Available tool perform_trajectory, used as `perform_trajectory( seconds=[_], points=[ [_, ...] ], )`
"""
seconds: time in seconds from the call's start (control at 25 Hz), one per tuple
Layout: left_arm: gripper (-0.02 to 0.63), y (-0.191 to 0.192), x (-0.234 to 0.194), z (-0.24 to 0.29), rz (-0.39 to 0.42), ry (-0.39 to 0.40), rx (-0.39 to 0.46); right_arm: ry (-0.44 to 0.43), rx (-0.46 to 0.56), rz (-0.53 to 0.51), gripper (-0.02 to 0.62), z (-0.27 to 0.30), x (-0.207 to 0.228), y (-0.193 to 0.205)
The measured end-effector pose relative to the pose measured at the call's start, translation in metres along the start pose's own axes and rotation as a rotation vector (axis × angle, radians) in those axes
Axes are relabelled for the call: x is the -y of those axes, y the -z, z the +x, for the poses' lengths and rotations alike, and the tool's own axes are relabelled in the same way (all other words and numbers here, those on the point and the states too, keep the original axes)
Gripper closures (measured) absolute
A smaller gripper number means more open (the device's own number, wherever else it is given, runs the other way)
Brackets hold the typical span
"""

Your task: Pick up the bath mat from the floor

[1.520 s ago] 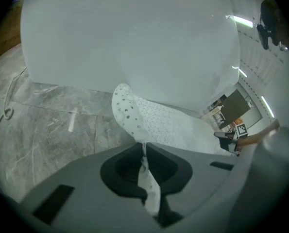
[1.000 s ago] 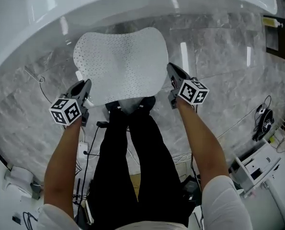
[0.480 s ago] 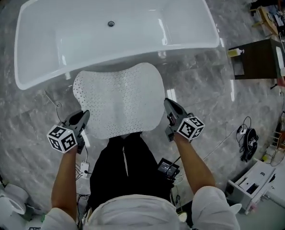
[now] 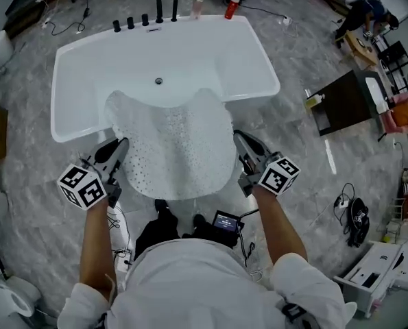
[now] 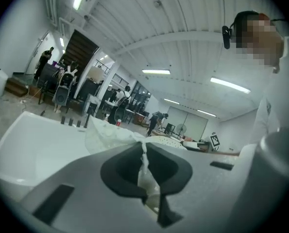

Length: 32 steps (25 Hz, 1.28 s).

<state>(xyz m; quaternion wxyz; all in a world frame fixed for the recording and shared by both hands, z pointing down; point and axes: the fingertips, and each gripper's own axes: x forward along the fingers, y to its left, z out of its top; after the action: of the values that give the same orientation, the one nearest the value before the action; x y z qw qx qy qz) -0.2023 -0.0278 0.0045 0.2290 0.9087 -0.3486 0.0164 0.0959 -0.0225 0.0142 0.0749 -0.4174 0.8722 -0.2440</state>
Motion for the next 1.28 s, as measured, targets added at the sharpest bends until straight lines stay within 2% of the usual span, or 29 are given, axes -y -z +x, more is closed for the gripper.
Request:
perform_trajectory(
  seconds=[0.12, 0.24, 0.4, 0.48, 0.64, 0.76, 0.84, 1.0, 1.12, 1.28],
  points=[
    [0.581, -0.043, 0.045, -0.007, 0.067, -0.007, 0.069, -0.051, 0.041, -0.055, 0.566, -0.021, -0.025, -0.045],
    [0.581, -0.071, 0.082, -0.009, 0.103, -0.020, 0.120, -0.116, 0.074, -0.096, 0.568, -0.042, -0.042, -0.076],
    [0.581, -0.086, 0.122, -0.013, 0.140, -0.027, 0.145, -0.179, 0.115, -0.079, 0.568, -0.067, -0.058, -0.099],
    [0.581, -0.084, 0.138, -0.017, 0.125, -0.034, 0.154, -0.185, 0.125, -0.060, 0.568, -0.082, -0.061, -0.104],
    [0.583, -0.069, 0.157, -0.012, 0.013, 0.000, 0.167, -0.193, 0.113, -0.079, 0.569, -0.103, -0.055, -0.091],
    [0.584, -0.038, 0.156, -0.001, -0.106, 0.057, 0.139, -0.156, 0.095, -0.073, 0.568, -0.116, -0.056, -0.065],
    [0.584, -0.034, 0.152, -0.001, -0.174, 0.087, 0.178, -0.125, 0.096, -0.054, 0.568, -0.118, -0.054, -0.050],
    [0.584, -0.031, 0.145, -0.005, -0.209, 0.058, 0.199, -0.081, 0.101, -0.081, 0.568, -0.129, -0.040, -0.027],
    [0.583, -0.038, 0.147, -0.028, -0.182, 0.063, 0.238, -0.057, 0.110, -0.137, 0.568, -0.141, -0.043, -0.011],
    [0.583, -0.036, 0.134, -0.060, -0.176, 0.001, 0.242, -0.045, 0.142, -0.193, 0.568, -0.145, -0.053, -0.010]
  ],
)
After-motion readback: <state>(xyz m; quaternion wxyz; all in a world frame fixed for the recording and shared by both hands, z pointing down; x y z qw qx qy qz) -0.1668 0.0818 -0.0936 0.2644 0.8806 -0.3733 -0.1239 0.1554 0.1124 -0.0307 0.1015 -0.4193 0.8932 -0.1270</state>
